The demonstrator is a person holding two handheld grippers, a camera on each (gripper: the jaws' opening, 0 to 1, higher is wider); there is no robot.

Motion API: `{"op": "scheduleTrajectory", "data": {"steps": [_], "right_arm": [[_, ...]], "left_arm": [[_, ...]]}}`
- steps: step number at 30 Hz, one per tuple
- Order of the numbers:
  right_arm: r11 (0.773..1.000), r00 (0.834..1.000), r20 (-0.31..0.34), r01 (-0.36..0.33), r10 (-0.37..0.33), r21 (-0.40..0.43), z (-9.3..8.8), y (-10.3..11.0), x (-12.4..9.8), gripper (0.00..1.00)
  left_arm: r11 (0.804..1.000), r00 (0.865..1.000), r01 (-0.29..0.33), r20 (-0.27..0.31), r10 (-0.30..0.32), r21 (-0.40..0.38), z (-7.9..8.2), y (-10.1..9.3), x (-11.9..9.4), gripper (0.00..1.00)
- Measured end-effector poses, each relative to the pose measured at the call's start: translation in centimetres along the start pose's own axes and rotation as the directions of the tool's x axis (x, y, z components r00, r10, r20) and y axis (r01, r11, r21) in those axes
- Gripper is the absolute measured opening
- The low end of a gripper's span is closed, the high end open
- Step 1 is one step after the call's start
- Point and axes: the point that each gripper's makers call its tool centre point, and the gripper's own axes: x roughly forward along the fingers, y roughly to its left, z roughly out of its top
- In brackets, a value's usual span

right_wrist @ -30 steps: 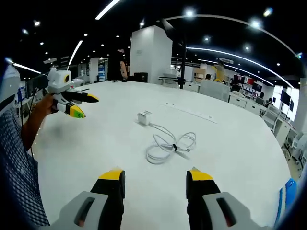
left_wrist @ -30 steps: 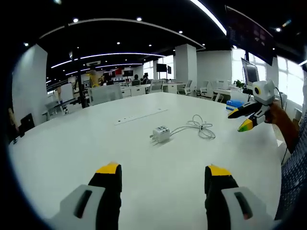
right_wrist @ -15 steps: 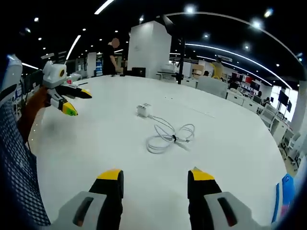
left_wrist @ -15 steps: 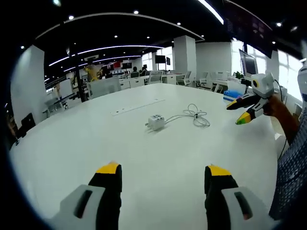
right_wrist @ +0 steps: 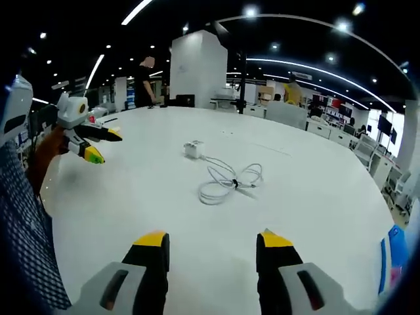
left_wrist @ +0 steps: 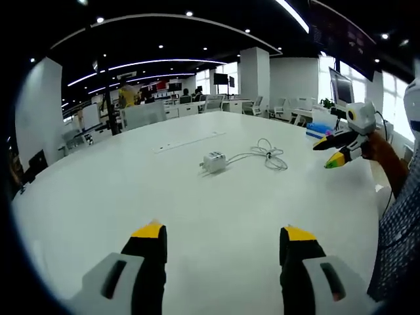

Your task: Plug the desk Type‑C cable into the charger adapter.

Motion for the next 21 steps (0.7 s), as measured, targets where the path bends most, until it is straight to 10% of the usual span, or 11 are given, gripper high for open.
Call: {"op": "scheduleTrajectory", "data": {"steps": [21], "right_arm": [[0.999, 1.000, -0.027, 0.003, -0.004, -0.033, -0.8, 0.4, -0.1, 0.52]], "left_arm": [[1.000, 1.000, -0.011, -0.012, 0.010, -0.027, -1.0, 0.2, -0.2, 0.69]]}}
